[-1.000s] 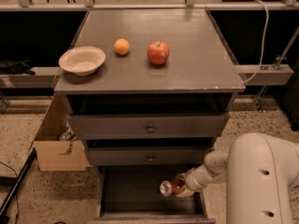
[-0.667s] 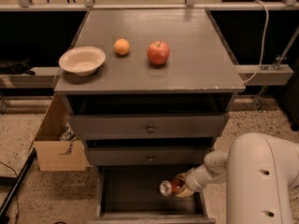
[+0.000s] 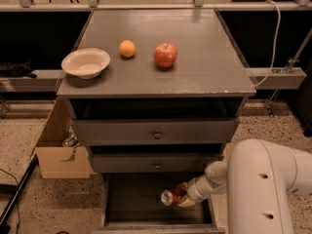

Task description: Place coke can into bottom drawer

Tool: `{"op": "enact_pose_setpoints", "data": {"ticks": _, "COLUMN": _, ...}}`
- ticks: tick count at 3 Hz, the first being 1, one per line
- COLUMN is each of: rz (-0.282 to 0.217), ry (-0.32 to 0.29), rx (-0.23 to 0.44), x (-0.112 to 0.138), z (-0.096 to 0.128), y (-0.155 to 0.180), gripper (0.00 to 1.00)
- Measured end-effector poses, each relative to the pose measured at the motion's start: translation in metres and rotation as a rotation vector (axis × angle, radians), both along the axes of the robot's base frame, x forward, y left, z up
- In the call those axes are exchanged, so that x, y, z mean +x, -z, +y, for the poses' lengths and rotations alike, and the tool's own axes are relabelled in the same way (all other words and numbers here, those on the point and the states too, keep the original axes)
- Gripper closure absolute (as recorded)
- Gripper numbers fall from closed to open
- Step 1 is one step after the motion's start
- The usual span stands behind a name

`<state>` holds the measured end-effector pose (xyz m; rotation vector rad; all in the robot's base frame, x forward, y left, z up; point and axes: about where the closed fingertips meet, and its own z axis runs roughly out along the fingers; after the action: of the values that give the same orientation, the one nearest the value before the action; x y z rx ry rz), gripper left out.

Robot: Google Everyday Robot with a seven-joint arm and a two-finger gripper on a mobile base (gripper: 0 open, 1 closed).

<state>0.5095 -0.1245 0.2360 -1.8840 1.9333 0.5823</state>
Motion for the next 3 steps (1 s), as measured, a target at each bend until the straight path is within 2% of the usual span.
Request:
{"op": "enact_pose_setpoints", "data": {"ticks": 1, "rz": 0.065, "ry": 0.054, "rx": -0.063, "x": 0.013, "z": -0.005, "y": 0.064, "gripper": 1.0}}
{"op": "enact_pose_setpoints", "data": {"ticks": 2, "rz": 0.097, "ry": 0.055, "rx": -0.079, "x": 0.014, "z": -0.003, "y": 0.08, "gripper": 1.0}}
{"op": "enact_pose_setpoints", "data": {"ticks": 3, "rz": 0.097, "ry": 0.055, "rx": -0.079, "x": 0.014, "z": -0.003, "y": 0.08, "gripper": 0.97}}
